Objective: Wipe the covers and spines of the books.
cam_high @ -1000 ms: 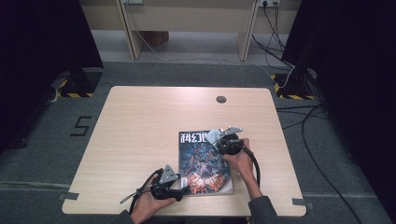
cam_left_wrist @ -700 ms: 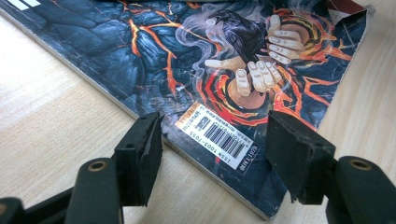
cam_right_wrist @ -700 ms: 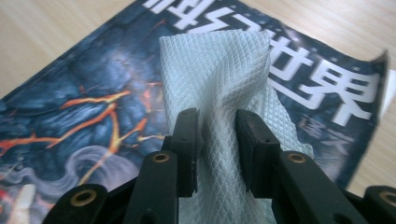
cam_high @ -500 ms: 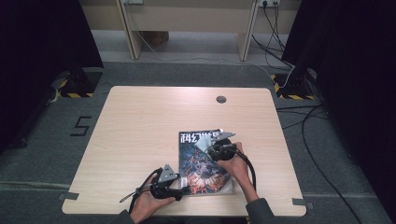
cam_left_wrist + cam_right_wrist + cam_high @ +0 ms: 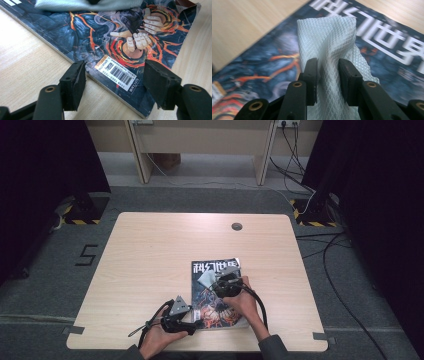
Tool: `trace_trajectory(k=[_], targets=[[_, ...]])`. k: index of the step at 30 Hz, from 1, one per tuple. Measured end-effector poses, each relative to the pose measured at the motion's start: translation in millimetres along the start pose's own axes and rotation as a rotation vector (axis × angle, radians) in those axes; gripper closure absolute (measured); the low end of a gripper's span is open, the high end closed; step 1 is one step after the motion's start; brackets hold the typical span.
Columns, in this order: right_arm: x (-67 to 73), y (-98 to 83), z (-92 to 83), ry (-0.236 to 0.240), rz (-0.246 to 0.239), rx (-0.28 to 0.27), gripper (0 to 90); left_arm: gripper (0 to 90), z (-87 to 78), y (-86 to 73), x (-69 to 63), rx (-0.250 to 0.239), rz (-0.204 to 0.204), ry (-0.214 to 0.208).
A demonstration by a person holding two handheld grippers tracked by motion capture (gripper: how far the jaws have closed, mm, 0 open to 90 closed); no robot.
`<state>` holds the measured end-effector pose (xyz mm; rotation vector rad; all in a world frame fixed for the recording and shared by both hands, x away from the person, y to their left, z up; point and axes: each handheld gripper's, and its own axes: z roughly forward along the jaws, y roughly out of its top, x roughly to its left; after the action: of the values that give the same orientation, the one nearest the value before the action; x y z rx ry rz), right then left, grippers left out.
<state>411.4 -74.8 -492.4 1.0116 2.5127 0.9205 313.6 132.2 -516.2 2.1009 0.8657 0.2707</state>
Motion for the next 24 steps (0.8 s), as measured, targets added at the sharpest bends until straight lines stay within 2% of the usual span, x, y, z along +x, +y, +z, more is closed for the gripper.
trace_trajectory(k=[2,4,7,12,14,17,19,22,24], targets=[[6.6,1.8,1.3,0.02,-0.012,0.002,69.5,30.7,0.4,0.6,-0.9,-0.003,0.029,0.013],[11.0,3.2,2.4,0.02,-0.022,0.003,69.4,29.4,1.0,2.3,-0.6,0.006,0.031,0.015],[9.6,3.8,3.5,0.007,-0.016,-0.003,69.4,29.3,3.6,3.9,-0.3,-0.008,0.037,0.045],[5.1,5.1,5.1,-0.01,0.008,-0.004,69.4,29.2,8.8,8.1,2.9,-0.017,0.037,0.067],[7.1,5.5,5.4,0.007,0.0,-0.005,69.3,29.8,9.3,8.6,3.6,-0.019,0.033,0.061],[13.8,4.9,5.4,0.04,-0.01,-0.007,69.2,31.2,8.9,7.8,5.7,-0.016,-0.006,0.041],[21.1,5.3,4.9,0.056,-0.042,-0.004,69.3,31.2,9.3,7.9,7.2,-0.018,-0.01,0.031],[23.3,4.2,3.2,0.06,-0.049,0.001,69.1,31.5,9.3,7.4,7.0,-0.022,-0.017,0.031],[20.2,1.8,0.7,0.068,-0.045,0.007,68.5,32.4,8.8,7.9,6.2,-0.017,-0.003,0.036]])
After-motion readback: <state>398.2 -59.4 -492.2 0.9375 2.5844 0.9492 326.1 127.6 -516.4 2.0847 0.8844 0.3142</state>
